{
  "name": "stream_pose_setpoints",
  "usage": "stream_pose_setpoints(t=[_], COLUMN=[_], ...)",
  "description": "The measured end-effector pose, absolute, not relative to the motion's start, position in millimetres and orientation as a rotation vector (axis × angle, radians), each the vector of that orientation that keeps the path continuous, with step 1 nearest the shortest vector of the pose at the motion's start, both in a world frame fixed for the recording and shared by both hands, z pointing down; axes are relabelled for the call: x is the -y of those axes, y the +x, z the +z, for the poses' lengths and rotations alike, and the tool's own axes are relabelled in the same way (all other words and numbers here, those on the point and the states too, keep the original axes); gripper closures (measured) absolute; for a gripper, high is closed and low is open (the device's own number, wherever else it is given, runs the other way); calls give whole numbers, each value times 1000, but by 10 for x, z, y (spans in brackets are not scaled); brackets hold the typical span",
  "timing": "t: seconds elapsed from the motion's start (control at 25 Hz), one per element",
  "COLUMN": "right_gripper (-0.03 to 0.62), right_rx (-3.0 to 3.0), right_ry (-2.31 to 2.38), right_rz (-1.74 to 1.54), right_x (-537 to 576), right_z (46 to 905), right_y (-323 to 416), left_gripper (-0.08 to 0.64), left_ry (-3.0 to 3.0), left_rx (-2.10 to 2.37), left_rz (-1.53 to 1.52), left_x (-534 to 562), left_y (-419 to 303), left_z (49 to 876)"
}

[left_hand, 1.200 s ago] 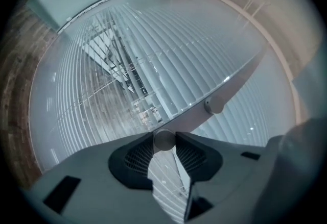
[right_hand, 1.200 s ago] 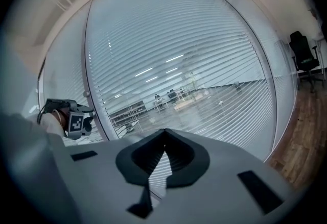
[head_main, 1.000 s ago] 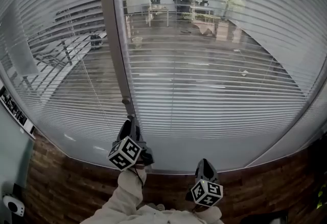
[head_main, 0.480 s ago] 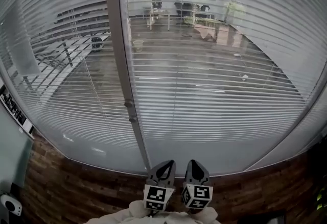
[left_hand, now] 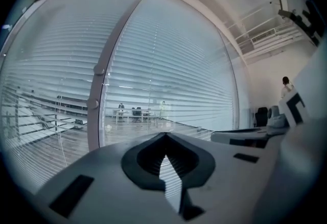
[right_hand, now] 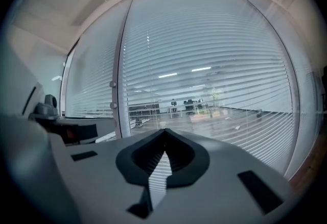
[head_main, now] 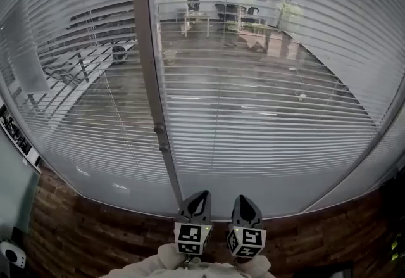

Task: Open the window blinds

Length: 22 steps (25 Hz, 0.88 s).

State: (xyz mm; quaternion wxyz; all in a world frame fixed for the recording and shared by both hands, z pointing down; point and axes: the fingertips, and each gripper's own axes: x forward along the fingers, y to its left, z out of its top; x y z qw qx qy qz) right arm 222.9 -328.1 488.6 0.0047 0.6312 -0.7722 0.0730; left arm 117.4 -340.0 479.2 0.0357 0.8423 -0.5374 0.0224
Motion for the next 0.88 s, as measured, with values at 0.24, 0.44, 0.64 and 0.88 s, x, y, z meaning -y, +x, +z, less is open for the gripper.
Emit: stream_pose_setpoints(t=[0.24, 0.44, 0.64, 0.88], right_gripper=[578, 580, 580, 580], right_rx=[2421, 2416, 2405, 2397], right_ry=[1979, 1982, 1990, 1991], right_rz=[225, 235, 251, 265], right_x=[3285, 3262, 3216, 3178], right_z=[4869, 4898, 4924, 4943], right_y=[2260, 2296, 2348, 2381], left_gripper=[558, 558, 558, 558], left_ry=[2541, 2509, 2508, 2486], left_rx=[1620, 1583, 1604, 1600], left_rz=[78, 73, 70, 87], left_x=[3363, 3295, 3292, 3250], left_y=[1222, 1283, 1269, 1269], left_z=[4852, 4873, 4865, 4894])
